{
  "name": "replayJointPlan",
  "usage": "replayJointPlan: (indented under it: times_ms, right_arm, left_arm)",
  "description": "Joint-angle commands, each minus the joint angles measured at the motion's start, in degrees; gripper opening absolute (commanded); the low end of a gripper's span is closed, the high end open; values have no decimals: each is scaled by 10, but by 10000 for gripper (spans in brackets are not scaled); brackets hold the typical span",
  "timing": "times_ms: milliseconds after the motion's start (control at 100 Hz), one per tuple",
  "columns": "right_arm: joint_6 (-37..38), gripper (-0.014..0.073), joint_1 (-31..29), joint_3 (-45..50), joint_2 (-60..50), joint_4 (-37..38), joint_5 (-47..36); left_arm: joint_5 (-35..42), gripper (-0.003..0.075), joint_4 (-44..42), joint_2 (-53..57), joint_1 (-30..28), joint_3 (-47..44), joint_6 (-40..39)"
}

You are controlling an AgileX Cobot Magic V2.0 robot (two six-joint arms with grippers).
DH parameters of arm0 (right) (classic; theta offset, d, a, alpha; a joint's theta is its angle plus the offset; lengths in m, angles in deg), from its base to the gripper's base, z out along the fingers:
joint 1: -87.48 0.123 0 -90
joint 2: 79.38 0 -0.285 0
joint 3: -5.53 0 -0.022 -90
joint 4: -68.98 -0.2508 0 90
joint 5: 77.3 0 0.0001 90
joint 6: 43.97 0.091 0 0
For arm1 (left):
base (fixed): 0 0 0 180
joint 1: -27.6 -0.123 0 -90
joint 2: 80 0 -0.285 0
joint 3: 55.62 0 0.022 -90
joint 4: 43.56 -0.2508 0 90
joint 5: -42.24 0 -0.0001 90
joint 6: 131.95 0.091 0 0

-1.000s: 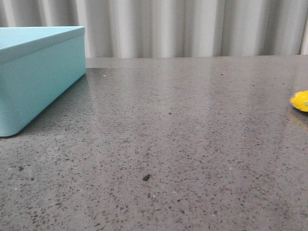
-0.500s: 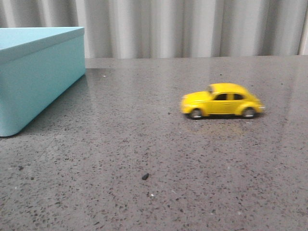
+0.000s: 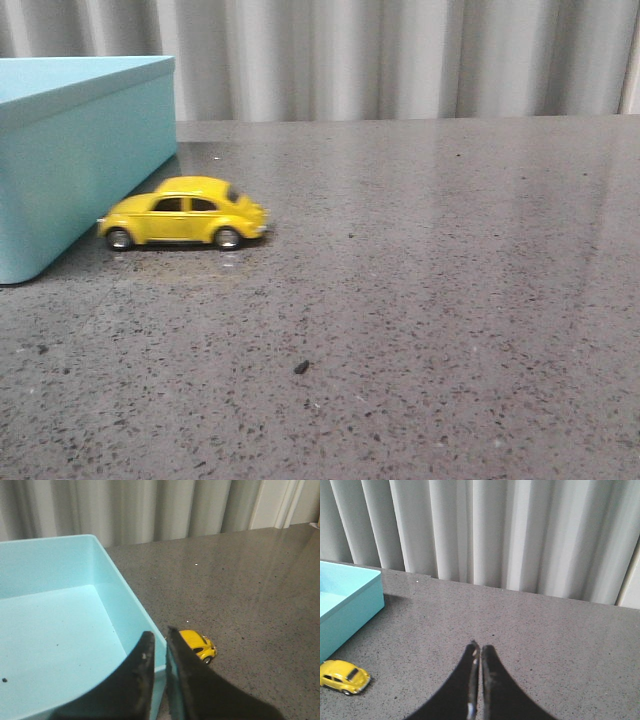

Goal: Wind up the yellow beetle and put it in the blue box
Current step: 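Lower the open left gripper over the beetle beside the blue box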

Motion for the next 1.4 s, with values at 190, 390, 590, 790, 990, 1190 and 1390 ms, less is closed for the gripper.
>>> replayJointPlan:
  times_ms: [190,390,590,790,990,1190,1390]
  right_arm:
    - [-6,-41,-1,-12,3,-4,-47]
    - [-6,-41,0,-12,3,-13,-47]
    - [-6,-41,1,-12,3,-14,-47]
    - [-6,-41,44,-12,3,-14,-34]
    - [-6,-41,51,-12,3,-14,-23]
    - [-6,-41,51,3,3,-8,-19]
    - [-6,-41,51,25,3,-3,-31]
  left_arm:
    - [-90,169,12,-130,5,132,103]
    - [-154,451,5,-254,38,234,241]
    - [-159,557,-75,-384,109,296,305]
    - [-204,487,-177,-491,158,356,305]
    - [-279,446,-262,-567,187,412,305]
    - [-310,360,-246,-602,181,475,305]
    - [-342,450,-243,-648,161,514,321]
